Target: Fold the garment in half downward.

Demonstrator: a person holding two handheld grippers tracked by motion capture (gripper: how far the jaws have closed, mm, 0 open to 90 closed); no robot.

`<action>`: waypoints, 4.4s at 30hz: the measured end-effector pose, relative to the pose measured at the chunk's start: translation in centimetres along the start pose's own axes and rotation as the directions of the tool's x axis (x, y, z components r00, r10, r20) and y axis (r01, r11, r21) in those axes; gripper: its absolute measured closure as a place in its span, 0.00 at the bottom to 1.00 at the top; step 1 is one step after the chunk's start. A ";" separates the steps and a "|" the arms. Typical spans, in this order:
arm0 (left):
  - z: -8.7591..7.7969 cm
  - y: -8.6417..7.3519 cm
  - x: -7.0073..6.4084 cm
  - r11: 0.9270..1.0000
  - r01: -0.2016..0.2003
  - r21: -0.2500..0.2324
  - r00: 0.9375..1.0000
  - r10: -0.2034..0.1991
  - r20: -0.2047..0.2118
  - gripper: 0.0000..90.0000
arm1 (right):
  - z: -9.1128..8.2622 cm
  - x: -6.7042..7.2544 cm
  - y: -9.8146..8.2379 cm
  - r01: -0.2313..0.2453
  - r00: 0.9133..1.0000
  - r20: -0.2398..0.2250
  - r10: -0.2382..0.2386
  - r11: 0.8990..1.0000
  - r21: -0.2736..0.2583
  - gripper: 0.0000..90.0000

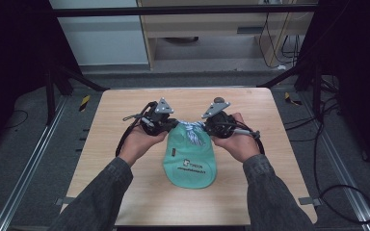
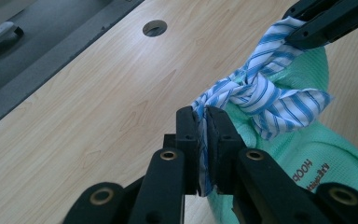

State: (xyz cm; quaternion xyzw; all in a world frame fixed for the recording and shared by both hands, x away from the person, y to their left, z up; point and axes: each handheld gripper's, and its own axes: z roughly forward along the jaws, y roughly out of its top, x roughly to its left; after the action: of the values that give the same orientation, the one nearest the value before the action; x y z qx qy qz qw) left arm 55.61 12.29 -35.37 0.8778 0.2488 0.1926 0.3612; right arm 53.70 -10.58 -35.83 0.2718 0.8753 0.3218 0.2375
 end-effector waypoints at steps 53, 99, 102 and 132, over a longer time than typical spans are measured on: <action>1.2 -2.1 -2.3 0.998 -0.069 -0.006 0.997 0.069 -0.018 0.93 | 1.2 1.2 -2.9 0.014 1.000 0.008 -0.014 1.000 -0.004 0.92; 1.1 -7.1 -5.7 1.000 -0.012 -0.010 0.999 0.013 0.045 0.92 | 2.0 5.7 -6.2 0.083 0.996 -0.045 -0.082 0.996 0.029 0.91; 1.0 -7.4 -5.9 1.000 -0.010 -0.013 0.999 0.011 0.050 0.92 | 1.9 5.9 -6.4 0.087 0.995 -0.048 -0.085 0.996 0.035 0.91; 0.7 -10.4 -7.4 1.000 0.001 0.005 0.996 -0.001 0.087 0.91 | 1.8 8.2 -8.0 0.098 0.991 -0.097 -0.094 0.994 0.046 0.90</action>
State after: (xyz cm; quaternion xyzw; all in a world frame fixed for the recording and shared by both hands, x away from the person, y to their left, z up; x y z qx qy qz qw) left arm 46.89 14.04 -44.61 0.8860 0.2339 0.1535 0.3698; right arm 46.15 -9.82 -44.55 0.2197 0.9055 0.3004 0.2040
